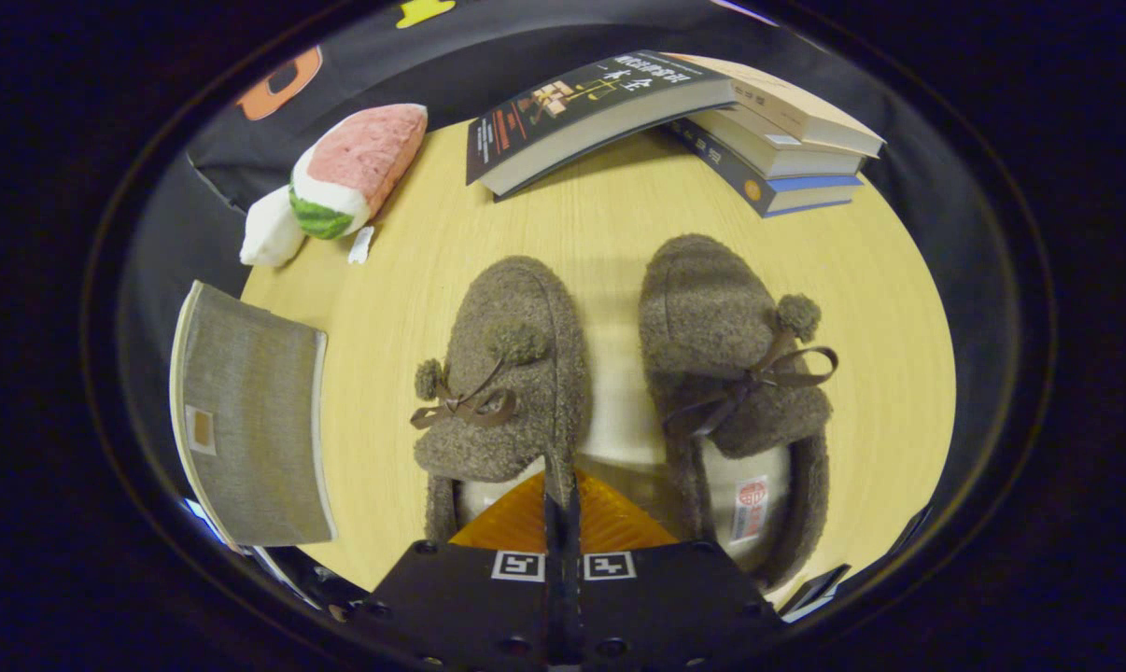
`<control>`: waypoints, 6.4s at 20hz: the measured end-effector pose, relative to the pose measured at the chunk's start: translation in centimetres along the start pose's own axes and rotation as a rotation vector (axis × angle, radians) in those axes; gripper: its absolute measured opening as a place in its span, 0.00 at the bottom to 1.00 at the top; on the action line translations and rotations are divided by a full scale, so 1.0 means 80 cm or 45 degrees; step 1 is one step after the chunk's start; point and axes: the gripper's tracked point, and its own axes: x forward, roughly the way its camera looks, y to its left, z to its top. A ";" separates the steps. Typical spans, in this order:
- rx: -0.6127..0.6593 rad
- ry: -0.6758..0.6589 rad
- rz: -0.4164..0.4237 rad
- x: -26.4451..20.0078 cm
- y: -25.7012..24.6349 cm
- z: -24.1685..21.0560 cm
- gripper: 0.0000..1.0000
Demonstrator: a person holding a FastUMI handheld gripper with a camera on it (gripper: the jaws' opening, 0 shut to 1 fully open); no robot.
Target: Open the storage box then place both shoes into the box .Put the left shoe in first, then the right shoe, with the right side of both shoes facing outward in a uniform manner.
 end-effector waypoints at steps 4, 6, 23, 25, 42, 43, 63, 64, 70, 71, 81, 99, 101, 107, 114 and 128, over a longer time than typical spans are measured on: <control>0.009 -0.029 0.071 -0.045 0.006 0.006 0.01; 0.002 -0.063 0.110 -0.075 0.013 0.014 0.00; -0.139 -0.090 0.407 -0.208 0.336 -0.026 0.00; -0.111 -0.038 0.402 -0.188 0.382 -0.043 0.00; 0.033 0.055 0.007 0.035 0.486 -0.036 0.01; 0.000 0.057 -0.026 0.046 0.481 -0.037 0.01; -0.291 0.034 0.222 -0.085 0.458 -0.056 0.95; -0.319 0.016 0.251 -0.109 0.450 -0.056 0.95; -0.375 -0.088 0.310 -0.195 0.333 -0.043 0.95; -0.361 -0.093 0.312 -0.199 0.307 -0.039 0.95; -0.185 -0.153 0.018 -0.162 -0.025 0.004 0.96; -0.180 0.018 -0.235 -0.012 -0.176 0.032 0.49; -0.175 0.014 -0.198 -0.007 -0.167 0.034 0.27; -0.075 -0.032 -0.163 -0.005 -0.161 0.033 0.04; 0.094 -0.027 -0.013 -0.058 -0.140 0.005 0.00; -0.048 -0.173 0.215 -0.220 0.151 -0.008 0.00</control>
